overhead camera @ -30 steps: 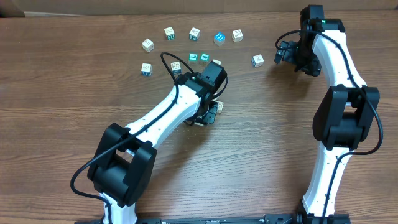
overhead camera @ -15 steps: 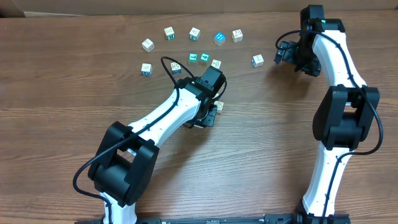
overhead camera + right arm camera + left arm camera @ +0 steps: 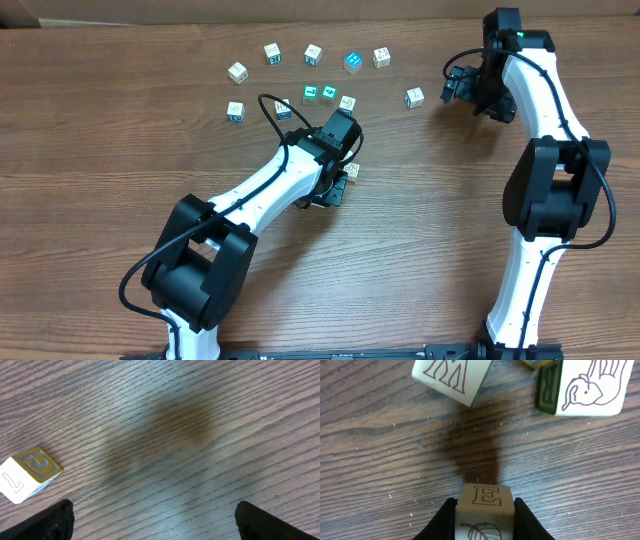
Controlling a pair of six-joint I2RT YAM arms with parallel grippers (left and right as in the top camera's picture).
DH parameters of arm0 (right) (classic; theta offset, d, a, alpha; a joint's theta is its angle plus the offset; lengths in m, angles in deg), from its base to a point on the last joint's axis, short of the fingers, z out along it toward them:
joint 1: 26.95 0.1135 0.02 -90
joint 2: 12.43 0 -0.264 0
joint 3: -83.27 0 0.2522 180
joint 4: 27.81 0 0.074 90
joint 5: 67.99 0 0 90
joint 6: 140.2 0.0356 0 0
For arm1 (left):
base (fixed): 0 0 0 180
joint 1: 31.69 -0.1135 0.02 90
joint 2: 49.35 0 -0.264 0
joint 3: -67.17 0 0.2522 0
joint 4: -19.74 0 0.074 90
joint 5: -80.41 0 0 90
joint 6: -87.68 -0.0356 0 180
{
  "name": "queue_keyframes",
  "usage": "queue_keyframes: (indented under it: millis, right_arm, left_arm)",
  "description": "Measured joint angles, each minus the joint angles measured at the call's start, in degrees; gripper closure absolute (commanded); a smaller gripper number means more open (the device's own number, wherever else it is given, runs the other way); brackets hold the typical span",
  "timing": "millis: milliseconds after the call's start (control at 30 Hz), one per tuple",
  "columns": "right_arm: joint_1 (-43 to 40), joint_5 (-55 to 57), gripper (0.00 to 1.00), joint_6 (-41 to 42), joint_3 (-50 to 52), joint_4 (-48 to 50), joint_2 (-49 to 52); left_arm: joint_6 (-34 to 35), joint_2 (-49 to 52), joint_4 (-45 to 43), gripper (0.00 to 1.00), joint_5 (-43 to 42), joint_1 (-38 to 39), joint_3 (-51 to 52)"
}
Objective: Form a circle
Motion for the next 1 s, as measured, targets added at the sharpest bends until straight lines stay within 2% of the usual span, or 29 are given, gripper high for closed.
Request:
queue_keyframes:
  millis: [1000]
  right_arm:
    - [0.0, 0.0, 0.0, 0.0, 0.0, 0.0, 0.0]
  left_arm:
    - [-0.1, 0.0, -1.2, 0.96, 0.0, 0.0, 0.1]
